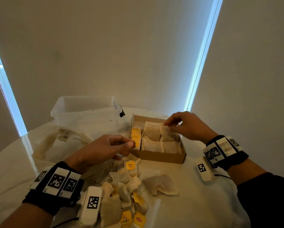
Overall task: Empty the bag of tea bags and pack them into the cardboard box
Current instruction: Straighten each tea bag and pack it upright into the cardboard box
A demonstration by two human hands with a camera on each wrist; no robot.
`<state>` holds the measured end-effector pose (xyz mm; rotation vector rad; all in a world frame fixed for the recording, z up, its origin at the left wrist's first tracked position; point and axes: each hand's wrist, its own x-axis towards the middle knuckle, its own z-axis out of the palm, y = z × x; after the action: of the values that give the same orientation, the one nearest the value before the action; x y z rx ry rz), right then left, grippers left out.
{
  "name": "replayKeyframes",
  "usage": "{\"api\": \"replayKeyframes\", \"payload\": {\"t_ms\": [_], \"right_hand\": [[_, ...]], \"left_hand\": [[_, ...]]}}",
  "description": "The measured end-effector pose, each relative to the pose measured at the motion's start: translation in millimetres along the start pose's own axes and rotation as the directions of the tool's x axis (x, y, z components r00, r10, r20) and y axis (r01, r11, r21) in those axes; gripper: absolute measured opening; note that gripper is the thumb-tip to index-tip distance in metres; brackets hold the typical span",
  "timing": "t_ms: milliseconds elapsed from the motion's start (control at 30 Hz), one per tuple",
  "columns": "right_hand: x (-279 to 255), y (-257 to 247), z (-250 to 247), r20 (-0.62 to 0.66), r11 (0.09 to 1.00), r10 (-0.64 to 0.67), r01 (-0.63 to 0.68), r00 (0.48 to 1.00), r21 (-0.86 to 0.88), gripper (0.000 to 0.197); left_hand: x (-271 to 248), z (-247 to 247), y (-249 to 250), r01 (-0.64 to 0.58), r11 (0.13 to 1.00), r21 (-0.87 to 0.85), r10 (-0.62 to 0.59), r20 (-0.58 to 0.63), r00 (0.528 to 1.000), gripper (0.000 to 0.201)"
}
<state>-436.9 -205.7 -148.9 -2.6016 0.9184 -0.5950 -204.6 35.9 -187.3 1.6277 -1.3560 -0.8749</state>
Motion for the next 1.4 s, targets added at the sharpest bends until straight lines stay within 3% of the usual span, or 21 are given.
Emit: {"api": "replayKeyframes", "payload": {"t_ms": [100,267,467,700,867,1033,1133,1200,1267,1300,1400], "right_hand": [[2.4,-3.1,10.7,0.248,0.983,0.061,-0.016,0.967,-0.181,0.033],[11.1,-8.6,13.0,0.164,0.974,0.074,-0.036,0.984,-0.222,0.050],[25.5,-26.7,26.4,0.174,0.986,0.060,-0.032,0.983,-0.162,0.030],[25.2,-23.6,30.4,0.291,0.965,0.137,-0.061,0.947,-0.257,0.057],[32.7,-31.3,31.7,0.123,0.985,0.036,-0.015,0.992,-0.170,0.043],[29.3,-40.8,47.8,0.207,0.967,-0.016,0.067,0.978,-0.244,0.029],[28.9,-50.1,36.2,0.121,0.987,-0.043,0.061,0.992,-0.151,0.026],[23.8,-63.9,26.0,0.171,0.988,-0.068,0.089,0.983,-0.124,0.020],[10.7,-86.4,15.6,0.355,0.979,-0.040,0.107,0.934,-0.172,0.016],[1.7,-98.4,10.0,0.474,0.969,-0.006,0.123,0.880,-0.216,0.021],[-26.8,-128.1,1.9,0.762,0.920,0.190,0.159,0.619,-0.359,0.045]], "left_hand": [[-0.7,0.1,0.9,-0.001,1.000,-0.008,0.001,0.003,1.000,0.037],[-0.6,-0.2,0.6,0.000,1.000,-0.002,0.000,0.002,1.000,0.033],[-0.5,-0.8,-0.8,-0.008,1.000,0.001,0.008,0.004,1.000,0.030],[1.4,-1.2,-2.5,-0.012,1.000,-0.003,0.012,0.004,1.000,0.029],[2.6,-1.2,-3.9,-0.009,1.000,0.002,0.009,0.011,1.000,0.029],[1.8,-0.7,-3.6,-0.011,1.000,-0.009,0.011,0.012,1.000,0.029],[0.2,-0.8,-4.0,-0.006,1.000,-0.012,0.006,0.009,1.000,0.029],[-1.0,-0.3,-3.3,0.003,1.000,-0.016,-0.003,0.006,1.000,0.029],[-0.4,0.4,-1.7,0.003,1.000,-0.024,-0.003,0.003,1.000,0.029],[-0.6,1.0,-0.9,0.005,1.000,-0.031,-0.005,-0.001,1.000,0.029],[-0.5,1.8,0.1,0.007,0.999,-0.035,-0.007,-0.013,1.000,0.028]]}}
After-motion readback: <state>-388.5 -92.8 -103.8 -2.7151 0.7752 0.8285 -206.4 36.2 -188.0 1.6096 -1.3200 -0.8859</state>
